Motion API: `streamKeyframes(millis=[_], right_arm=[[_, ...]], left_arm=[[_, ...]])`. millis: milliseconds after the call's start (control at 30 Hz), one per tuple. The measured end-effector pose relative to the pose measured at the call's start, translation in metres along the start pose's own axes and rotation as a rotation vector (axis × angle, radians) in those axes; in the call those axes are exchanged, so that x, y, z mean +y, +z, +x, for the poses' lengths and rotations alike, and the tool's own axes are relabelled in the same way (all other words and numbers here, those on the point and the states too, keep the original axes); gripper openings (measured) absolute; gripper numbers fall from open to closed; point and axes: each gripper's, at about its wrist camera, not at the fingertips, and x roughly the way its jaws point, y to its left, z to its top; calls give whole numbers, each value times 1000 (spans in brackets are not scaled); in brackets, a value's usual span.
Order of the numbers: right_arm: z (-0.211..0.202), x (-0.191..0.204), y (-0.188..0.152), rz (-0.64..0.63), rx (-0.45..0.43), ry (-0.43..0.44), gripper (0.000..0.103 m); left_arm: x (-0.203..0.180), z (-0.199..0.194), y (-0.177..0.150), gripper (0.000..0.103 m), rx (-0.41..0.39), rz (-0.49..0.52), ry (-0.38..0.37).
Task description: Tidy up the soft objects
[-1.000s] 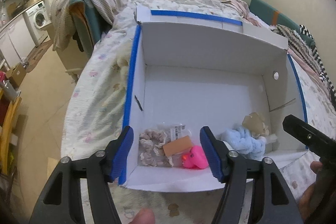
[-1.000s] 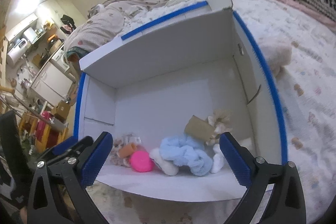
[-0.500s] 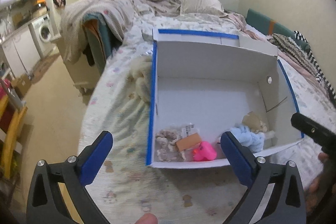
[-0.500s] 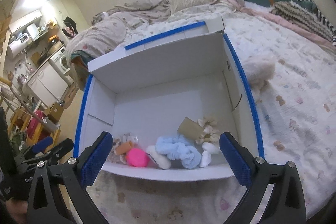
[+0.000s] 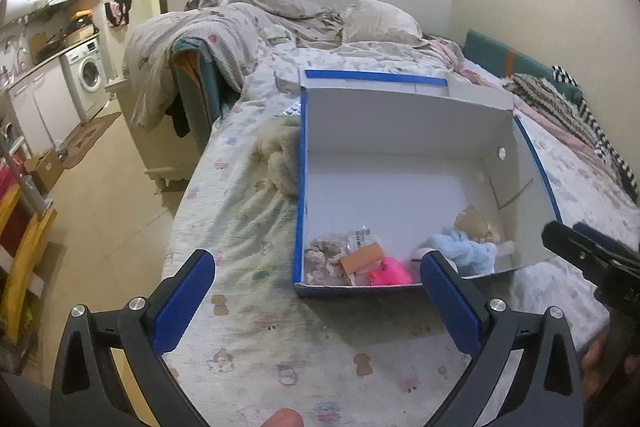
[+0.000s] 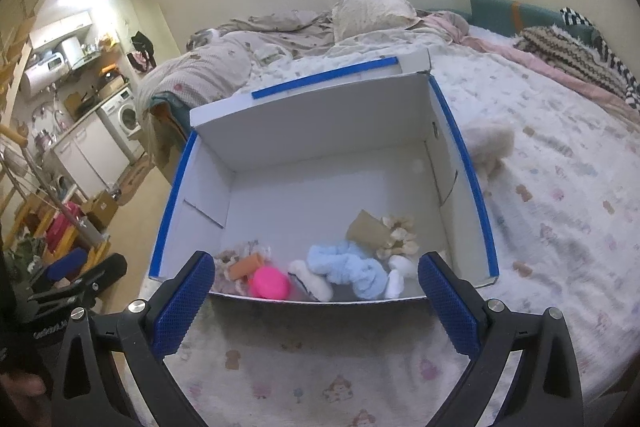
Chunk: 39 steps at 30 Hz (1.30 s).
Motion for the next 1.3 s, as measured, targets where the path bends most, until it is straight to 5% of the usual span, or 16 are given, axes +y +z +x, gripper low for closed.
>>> streamKeyframes(millis=[1300], right_arm=[[5, -3, -1, 15, 2, -28, 103]], left_arm=[[3, 10, 2, 102, 25, -35, -6]])
